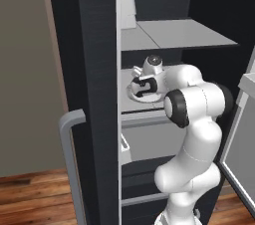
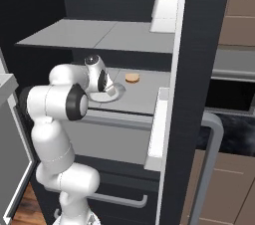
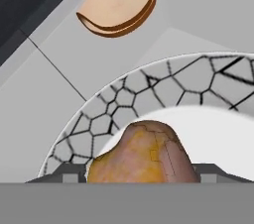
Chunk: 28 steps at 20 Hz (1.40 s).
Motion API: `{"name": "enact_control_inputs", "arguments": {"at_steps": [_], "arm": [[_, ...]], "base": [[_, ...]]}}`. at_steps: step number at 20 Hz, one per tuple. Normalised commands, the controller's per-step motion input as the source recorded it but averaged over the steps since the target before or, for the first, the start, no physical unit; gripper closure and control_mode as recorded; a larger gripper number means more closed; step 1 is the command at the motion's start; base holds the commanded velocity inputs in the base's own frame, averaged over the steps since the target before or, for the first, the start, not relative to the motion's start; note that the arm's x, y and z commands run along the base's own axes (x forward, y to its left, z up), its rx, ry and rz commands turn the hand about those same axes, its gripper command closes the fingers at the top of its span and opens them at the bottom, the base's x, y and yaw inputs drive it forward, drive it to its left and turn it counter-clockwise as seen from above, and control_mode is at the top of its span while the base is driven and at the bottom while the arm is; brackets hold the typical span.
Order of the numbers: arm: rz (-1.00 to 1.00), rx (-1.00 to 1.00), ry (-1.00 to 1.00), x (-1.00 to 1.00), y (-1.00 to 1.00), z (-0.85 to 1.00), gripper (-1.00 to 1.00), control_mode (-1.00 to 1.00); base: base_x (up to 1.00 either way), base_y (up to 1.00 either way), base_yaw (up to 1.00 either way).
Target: Retrieve the chicken drumstick from the fridge and place it on the saucepan with marinade on the stove.
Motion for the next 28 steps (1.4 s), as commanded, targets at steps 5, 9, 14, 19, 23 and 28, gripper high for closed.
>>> {"name": "enact_control_inputs", "arguments": {"at_steps": [5,9,14,19,23,28], "arm": [[0.00,0.00,0.01,0.00,0.05,-0.30,1.00,-1.00],[0.00,0.00,0.00,0.00,0.00,-0.02,1.00,-1.00],[0.00,0.00,-0.01,-0.04,0.00,-0.02,1.00,-1.00],[0.00,0.00,-0.08,-0.30,0.00,-0.12,1.00,-1.00],[0.00,0.00,-0.03,-0.37,0.00,0.05,1.00,-1.00],[0.00,0.00,0.00,-0.48,-0.03,0.41,1.00,-1.00]], "base": [[0.00,0.00,0.00],[0.00,0.00,0.00],[0.00,0.00,0.00],[0.00,0.00,0.00],[0.00,0.00,0.00],[0.00,0.00,0.00]]}}
